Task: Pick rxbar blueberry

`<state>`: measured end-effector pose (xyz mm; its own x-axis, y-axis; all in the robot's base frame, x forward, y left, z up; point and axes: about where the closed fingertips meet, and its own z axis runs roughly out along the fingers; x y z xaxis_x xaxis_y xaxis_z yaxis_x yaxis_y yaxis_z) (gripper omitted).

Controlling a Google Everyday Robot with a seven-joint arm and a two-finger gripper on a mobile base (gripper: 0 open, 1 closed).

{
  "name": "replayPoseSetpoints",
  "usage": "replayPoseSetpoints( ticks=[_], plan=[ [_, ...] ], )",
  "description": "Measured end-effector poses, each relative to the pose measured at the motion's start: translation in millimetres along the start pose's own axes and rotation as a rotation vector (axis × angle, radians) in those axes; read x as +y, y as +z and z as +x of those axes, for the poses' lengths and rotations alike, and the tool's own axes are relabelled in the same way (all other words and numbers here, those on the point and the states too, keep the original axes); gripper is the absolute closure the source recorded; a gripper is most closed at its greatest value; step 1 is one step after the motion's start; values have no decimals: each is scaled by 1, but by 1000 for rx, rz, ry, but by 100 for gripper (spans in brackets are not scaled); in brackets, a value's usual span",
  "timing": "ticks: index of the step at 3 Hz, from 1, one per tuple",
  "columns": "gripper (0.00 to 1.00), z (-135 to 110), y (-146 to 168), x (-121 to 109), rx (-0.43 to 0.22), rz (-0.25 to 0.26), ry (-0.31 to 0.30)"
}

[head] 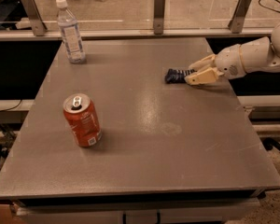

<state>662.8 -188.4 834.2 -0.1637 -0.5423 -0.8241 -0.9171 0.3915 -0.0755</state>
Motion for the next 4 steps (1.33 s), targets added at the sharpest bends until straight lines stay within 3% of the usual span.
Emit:
replayPoseSetpoints(
  ticks=[1, 3, 4],
  plan=[
    [100, -16, -5, -3, -14, 7, -42],
    [100, -99, -26, -6, -124, 11, -219],
    [100, -128, -36, 0, -204, -4, -264]
  ],
)
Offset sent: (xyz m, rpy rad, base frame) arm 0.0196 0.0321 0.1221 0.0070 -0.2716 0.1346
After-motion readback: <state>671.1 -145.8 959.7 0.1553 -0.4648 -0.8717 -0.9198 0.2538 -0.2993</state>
